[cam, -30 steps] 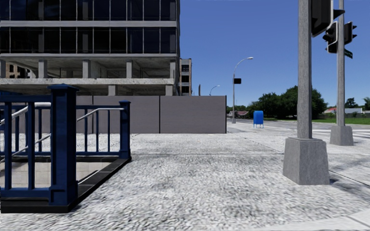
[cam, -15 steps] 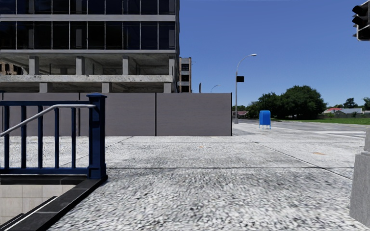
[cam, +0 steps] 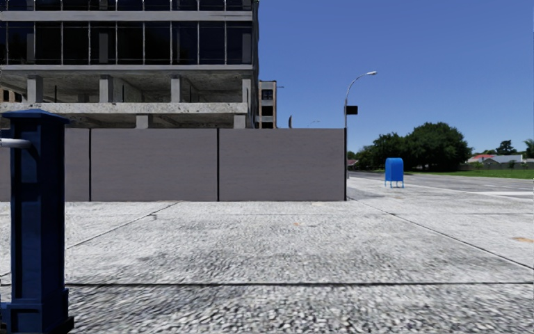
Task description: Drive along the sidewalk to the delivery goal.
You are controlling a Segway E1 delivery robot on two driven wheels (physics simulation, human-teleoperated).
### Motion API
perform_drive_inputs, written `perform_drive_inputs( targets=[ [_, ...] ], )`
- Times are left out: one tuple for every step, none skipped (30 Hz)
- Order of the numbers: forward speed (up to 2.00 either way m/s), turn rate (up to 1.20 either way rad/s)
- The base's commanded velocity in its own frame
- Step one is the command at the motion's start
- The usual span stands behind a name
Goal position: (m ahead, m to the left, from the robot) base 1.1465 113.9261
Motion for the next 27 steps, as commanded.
perform_drive_inputs(
  targets=[
    [2.0,0.0],
    [1.98,0.0],
    [1.95,0.0],
    [1.88,0.03],
    [1.77,0.11],
    [1.77,0.11],
    [1.64,0.18],
    [1.5,0.26],
    [1.39,0.36],
    [1.39,0.36],
    [1.3,0.43],
    [1.26,0.47],
    [1.25,0.47],
    [1.25,0.47],
    [1.22,0.48],
    [1.19,0.48],
    [1.18,0.48],
    [1.18,0.48],
    [1.17,0.48],
    [1.17,0.48],
    [1.17,0.48],
    [1.17,0.48],
    [1.17,0.48],
    [1.17,0.48],
    [1.17,0.48],
    [1.17,0.48],
    [1.17,0.48]
  ],
)
